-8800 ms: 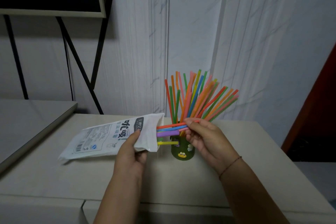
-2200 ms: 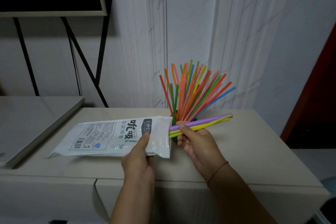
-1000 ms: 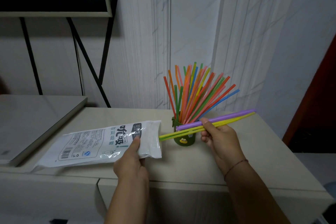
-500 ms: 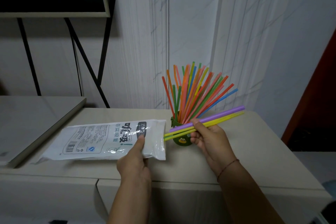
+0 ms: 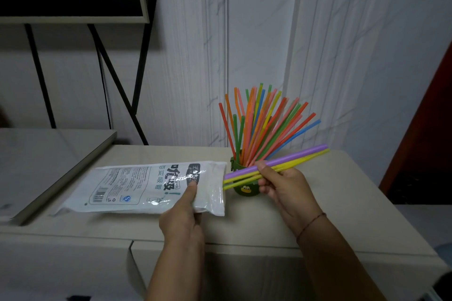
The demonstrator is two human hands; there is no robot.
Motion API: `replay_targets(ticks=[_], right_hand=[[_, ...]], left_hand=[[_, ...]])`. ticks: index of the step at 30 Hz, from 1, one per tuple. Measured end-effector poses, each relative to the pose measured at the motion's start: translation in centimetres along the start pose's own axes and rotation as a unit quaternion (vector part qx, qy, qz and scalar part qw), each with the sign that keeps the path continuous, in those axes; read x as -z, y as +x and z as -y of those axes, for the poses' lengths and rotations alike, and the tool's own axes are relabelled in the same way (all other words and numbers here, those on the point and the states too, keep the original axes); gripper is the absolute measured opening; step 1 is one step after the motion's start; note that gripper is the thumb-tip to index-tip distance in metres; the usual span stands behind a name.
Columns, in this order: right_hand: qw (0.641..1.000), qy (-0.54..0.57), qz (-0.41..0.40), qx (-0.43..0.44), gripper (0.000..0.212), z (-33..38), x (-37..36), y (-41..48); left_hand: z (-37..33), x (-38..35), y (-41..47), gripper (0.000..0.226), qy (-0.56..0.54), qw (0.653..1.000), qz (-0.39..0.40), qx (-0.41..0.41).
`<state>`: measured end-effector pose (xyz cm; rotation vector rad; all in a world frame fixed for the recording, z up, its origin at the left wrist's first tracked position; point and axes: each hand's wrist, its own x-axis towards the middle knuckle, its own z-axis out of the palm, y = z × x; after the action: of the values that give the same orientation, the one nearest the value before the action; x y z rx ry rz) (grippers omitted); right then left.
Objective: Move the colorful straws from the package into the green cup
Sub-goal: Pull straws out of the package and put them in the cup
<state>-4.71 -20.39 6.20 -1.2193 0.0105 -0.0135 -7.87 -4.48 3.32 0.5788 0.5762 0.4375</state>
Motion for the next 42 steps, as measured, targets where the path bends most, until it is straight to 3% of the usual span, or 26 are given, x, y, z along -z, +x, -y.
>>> replay_targets(ticks=[5, 23, 29, 32, 35, 42], right_hand=[[0.999, 0.028, -0.027, 0.006, 0.010, 0.5, 0.9, 0.4], [0.999, -0.013, 0.041, -0.015, 0.011, 0.0, -0.6, -0.5], [0.998, 0.049, -0.026, -0.008, 0.009, 0.8, 0.6, 0.1], [0.993, 0.086, -0.075, 0.013, 0.008, 1.6, 1.9, 0.7], [0.987, 0.101, -0.118, 0.037, 0.007, 2.3, 3.0, 1.2], [0.984, -0.041, -0.150, 0.086, 0.010, 2.1, 2.4, 3.0]], left_hand=[[-0.3, 0.0, -0.2, 0.036, -0.009, 1.000, -0.008, -0.008], [0.5, -0.2, -0.1, 0.026, 0.054, 0.998, 0.017, 0.020], [0.0, -0.1, -0.3, 0.028, -0.004, 1.000, -0.010, 0.007], [-0.5, 0.1, -0.2, 0.044, -0.032, 0.999, -0.021, -0.012], [-0.7, 0.2, -0.1, 0.046, -0.040, 0.999, -0.022, -0.018], [-0.6, 0.0, -0.3, 0.041, -0.045, 0.999, -0.028, 0.000]])
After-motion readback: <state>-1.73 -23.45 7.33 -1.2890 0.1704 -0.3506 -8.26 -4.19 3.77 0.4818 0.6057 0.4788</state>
